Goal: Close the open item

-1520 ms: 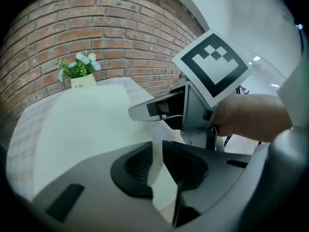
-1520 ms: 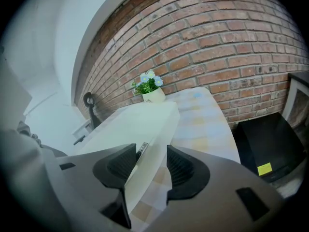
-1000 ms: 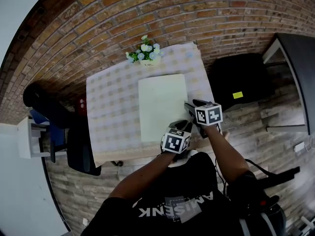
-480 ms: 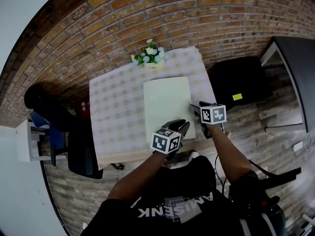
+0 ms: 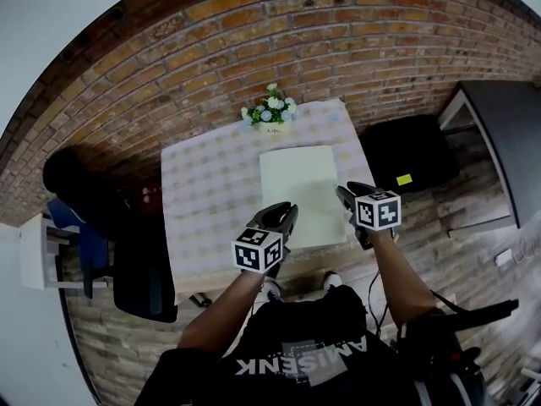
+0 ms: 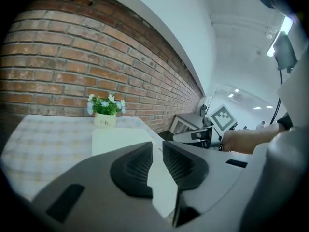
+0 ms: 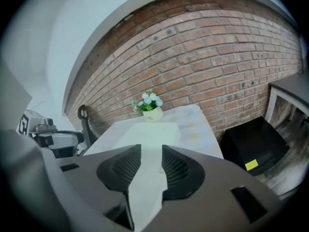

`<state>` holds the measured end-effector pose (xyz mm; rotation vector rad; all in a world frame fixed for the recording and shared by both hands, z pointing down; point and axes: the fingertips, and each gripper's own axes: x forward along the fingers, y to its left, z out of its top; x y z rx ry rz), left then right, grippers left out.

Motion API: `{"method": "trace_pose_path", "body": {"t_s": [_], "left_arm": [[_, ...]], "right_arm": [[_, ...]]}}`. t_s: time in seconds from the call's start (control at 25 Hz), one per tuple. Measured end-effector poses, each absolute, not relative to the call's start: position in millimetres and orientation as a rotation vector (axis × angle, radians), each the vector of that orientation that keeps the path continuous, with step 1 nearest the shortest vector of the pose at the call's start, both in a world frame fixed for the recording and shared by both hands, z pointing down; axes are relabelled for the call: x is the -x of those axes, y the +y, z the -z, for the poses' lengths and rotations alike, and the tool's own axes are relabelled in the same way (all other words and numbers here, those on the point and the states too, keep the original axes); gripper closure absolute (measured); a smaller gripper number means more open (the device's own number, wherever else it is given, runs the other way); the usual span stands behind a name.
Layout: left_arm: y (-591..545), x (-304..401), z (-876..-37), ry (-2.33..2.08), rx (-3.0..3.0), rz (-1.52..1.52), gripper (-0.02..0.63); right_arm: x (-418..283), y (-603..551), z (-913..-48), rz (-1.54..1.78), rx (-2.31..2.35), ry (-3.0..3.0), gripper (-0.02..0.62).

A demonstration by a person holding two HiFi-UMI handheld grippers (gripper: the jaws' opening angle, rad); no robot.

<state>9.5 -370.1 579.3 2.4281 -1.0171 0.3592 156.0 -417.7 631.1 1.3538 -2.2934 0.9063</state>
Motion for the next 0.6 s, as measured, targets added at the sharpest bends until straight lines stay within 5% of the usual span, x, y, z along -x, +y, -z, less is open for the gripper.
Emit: {"method": "trace_pose_path", "body": {"t_s": [0.6], "left_arm": [[-381.8,128.6,-463.8,-1.307,-2.556,-0.117,0.592]], "right_arm": [[-109.1,-372.3,-471.6,-0.564,-1.548,-2.452,0.54]]}}
